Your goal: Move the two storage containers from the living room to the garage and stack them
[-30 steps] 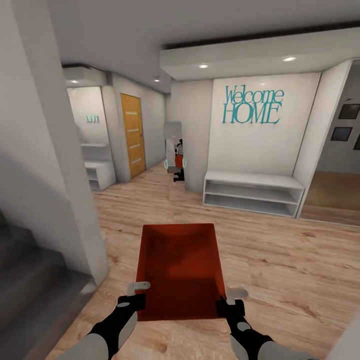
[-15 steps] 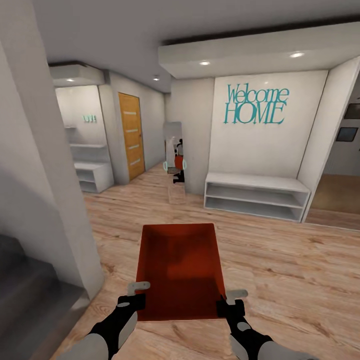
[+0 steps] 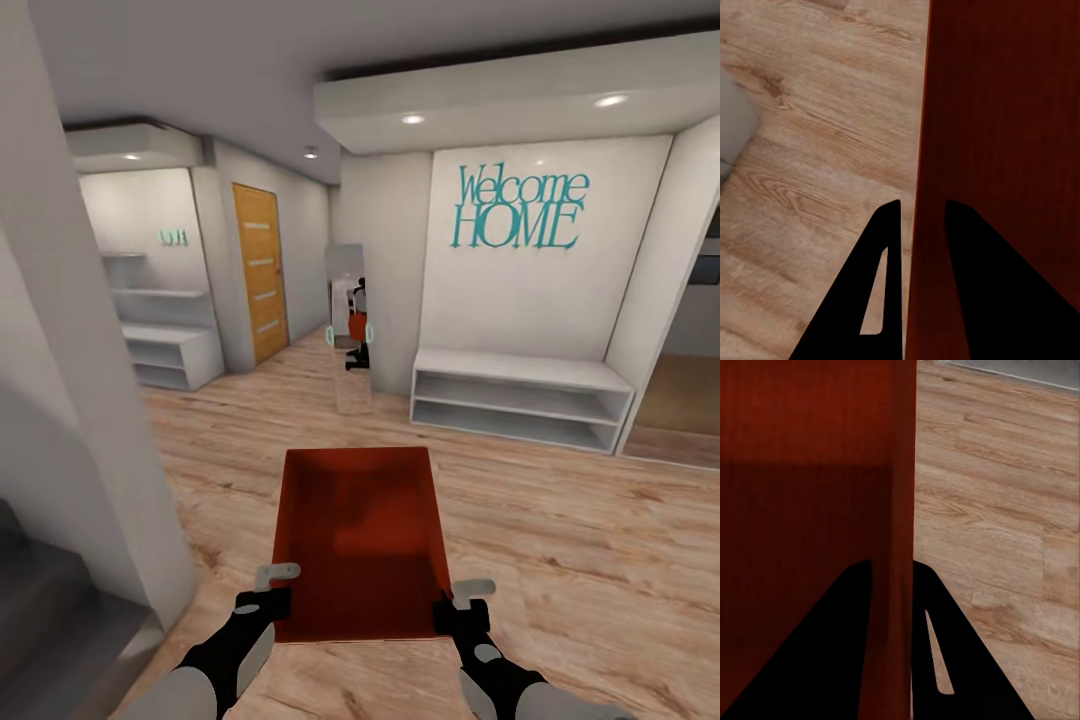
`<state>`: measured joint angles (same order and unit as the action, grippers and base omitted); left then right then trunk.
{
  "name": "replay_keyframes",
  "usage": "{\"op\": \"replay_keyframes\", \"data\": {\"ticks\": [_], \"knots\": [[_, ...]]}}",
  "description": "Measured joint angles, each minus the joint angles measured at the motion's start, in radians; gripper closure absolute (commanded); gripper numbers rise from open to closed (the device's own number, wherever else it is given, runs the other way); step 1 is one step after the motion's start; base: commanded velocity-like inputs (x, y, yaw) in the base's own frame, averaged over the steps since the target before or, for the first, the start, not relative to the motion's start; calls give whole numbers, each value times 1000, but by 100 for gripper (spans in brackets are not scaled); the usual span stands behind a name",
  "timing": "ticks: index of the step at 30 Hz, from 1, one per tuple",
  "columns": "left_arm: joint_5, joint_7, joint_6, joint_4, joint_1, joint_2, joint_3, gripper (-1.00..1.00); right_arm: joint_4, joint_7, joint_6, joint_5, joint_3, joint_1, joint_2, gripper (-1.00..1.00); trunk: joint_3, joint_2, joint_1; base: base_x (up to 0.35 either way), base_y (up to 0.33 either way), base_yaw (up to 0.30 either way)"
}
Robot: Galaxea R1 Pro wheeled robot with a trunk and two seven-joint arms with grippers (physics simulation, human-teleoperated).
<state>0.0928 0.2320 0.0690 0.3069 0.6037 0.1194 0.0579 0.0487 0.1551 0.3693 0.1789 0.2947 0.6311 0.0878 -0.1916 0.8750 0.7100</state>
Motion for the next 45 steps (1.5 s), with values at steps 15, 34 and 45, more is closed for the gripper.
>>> {"op": "replay_keyframes", "data": {"ticks": [15,34,45], "knots": [[0,0,0,0,0,0,0,100,0,0,0,0,0,0,0,100,0,0,0,322,0,0],[0,0,0,0,0,0,0,100,0,0,0,0,0,0,0,100,0,0,0,322,0,0],[0,0,0,0,0,0,0,100,0,0,0,1,1,0,0,100,0,0,0,322,0,0]]}}
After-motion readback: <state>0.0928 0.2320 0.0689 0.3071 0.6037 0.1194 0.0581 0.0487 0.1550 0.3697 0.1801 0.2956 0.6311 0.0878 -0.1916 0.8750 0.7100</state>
